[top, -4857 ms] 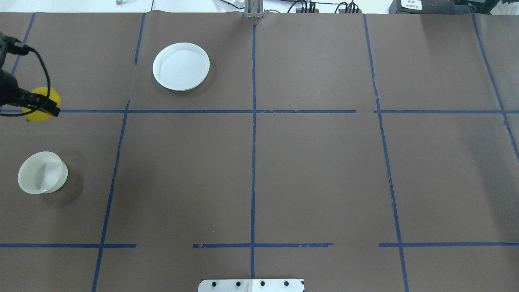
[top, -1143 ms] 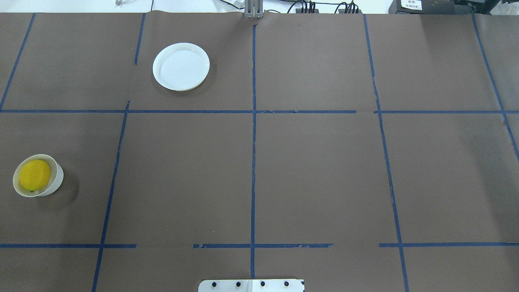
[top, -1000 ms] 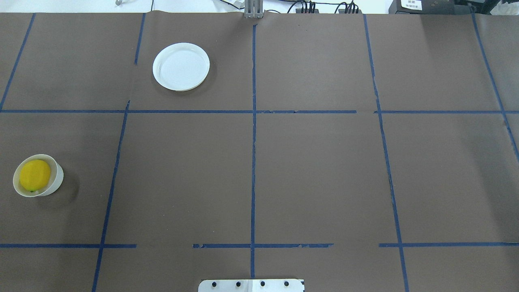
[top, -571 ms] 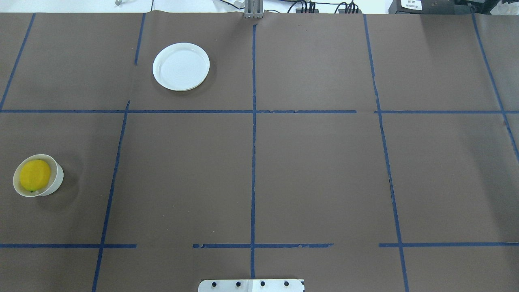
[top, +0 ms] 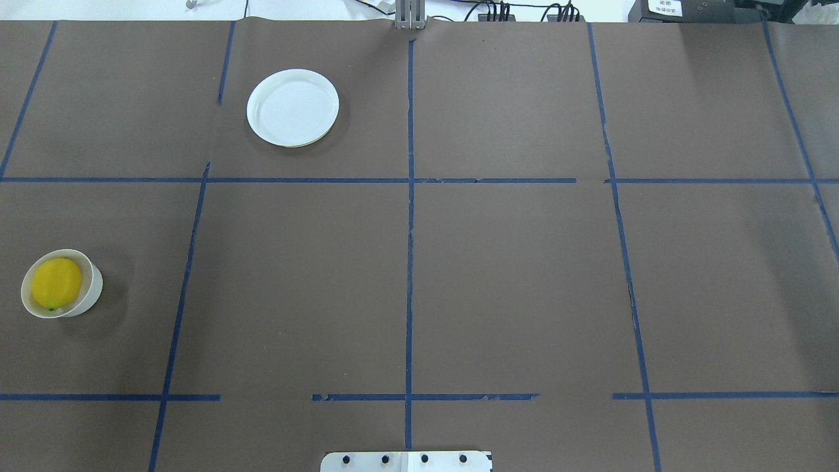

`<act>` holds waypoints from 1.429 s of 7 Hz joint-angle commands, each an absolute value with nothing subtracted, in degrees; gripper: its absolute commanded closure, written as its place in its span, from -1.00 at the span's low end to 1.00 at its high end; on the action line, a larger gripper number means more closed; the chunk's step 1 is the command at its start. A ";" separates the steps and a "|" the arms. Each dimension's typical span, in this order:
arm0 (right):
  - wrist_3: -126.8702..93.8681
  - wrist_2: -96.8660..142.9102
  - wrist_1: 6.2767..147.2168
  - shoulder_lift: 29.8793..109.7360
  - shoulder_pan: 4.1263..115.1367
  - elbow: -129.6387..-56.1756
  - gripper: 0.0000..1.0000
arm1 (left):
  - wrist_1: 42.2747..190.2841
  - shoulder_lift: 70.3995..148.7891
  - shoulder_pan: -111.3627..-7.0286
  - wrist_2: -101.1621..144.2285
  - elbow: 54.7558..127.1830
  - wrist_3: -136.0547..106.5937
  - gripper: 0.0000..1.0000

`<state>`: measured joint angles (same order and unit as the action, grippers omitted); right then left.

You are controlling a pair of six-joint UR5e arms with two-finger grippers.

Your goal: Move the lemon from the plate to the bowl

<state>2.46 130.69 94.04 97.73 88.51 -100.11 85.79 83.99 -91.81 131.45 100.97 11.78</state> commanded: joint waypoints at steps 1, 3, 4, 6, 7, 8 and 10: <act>2.46 130.69 94.04 97.73 88.51 -100.11 -1.00 | 85.52 83.85 -91.49 131.57 100.90 11.78 -1.00; 2.46 130.69 94.04 97.73 88.51 -100.11 -1.00 | 85.34 83.85 -91.49 131.75 100.64 11.78 -1.00; 2.46 130.69 94.04 97.73 88.51 -100.11 -1.00 | 85.08 83.76 -91.49 134.27 100.29 11.69 -1.00; 2.46 130.69 94.04 97.73 88.51 -100.11 -1.00 | 84.99 83.41 -91.49 135.53 100.02 11.60 -1.00; 2.46 130.69 94.04 97.73 88.51 -100.11 -1.00 | 84.99 83.41 -91.49 135.53 99.85 11.60 -1.00; 2.46 130.69 94.04 97.73 88.51 -100.11 -1.00 | 84.99 83.32 -91.49 135.53 99.84 11.60 -1.00; 2.46 130.69 94.04 97.73 88.51 -100.11 -1.00 | 84.99 83.32 -91.49 135.44 99.84 11.60 -1.00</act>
<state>2.46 130.69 94.04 97.73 88.51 -100.11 84.99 83.30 -91.49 135.50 99.82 11.60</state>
